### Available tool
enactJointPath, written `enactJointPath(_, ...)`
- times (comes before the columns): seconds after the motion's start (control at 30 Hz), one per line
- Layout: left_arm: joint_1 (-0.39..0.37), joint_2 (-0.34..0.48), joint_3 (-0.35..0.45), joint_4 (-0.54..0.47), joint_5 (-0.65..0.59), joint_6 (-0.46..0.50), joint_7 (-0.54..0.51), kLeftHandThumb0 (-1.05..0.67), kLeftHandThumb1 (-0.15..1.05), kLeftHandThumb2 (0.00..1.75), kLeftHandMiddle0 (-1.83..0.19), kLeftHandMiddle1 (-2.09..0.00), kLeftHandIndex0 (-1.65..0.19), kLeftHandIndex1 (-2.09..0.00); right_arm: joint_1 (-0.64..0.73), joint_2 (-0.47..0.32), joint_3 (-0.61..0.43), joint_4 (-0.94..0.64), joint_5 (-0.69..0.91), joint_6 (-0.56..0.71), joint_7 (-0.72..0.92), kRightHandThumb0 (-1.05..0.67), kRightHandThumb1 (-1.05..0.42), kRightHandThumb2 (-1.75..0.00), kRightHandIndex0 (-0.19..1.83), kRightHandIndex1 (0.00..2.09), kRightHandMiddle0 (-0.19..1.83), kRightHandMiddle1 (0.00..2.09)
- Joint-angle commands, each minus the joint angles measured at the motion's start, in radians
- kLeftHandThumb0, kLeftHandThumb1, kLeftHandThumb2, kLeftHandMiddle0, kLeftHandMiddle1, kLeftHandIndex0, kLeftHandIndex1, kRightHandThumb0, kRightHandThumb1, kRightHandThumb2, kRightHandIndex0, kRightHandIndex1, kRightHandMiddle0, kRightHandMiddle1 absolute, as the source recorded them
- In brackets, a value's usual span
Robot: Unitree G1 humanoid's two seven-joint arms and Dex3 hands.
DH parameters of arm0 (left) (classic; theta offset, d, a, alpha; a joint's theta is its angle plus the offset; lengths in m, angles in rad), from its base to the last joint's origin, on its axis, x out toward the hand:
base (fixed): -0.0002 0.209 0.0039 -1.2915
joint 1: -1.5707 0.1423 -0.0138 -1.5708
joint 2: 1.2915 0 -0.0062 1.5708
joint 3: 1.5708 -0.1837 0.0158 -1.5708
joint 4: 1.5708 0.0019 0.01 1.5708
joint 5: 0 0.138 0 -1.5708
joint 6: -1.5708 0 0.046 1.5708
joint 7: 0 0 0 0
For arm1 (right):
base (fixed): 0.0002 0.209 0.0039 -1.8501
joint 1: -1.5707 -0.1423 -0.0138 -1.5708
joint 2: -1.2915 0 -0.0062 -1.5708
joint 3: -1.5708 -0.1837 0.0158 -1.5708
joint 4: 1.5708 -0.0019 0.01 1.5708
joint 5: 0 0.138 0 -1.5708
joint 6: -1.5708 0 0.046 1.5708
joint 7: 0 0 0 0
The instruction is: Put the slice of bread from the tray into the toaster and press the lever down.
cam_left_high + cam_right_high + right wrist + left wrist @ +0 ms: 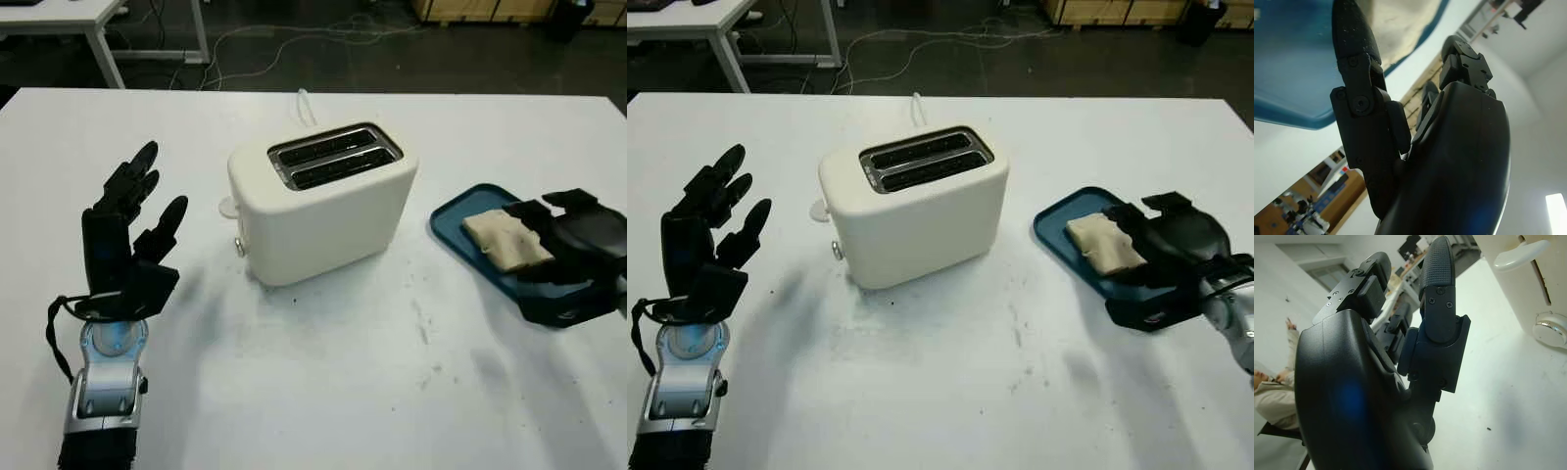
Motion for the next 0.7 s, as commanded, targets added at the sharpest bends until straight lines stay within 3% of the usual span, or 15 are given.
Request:
enactJointPath(0.0, -0.003, 0.005, 0.003, 0.000, 0.000, -0.004, 0.006, -0.69, 0.92, 0.32, -0.64, -0.02, -0.53, 0.00, -0.016, 0.014, 0.015, 0.011, -0.004, 0.026, 0.013, -0.97, -0.92, -0.07, 0.00, 0.00, 0.00, 0.01)
enactJointPath(0.67, -0.004, 0.008, 0.005, 0.008, 0.005, -0.021, 0.014, -0.70, 0.92, 0.31, -0.65, -0.02, -0.53, 0.00, -0.103, 0.041, 0.167, 0.208, -0.108, 0.042, -0.185, -0.84, -0.92, -0.25, 0.00, 0.00, 0.02, 0.02)
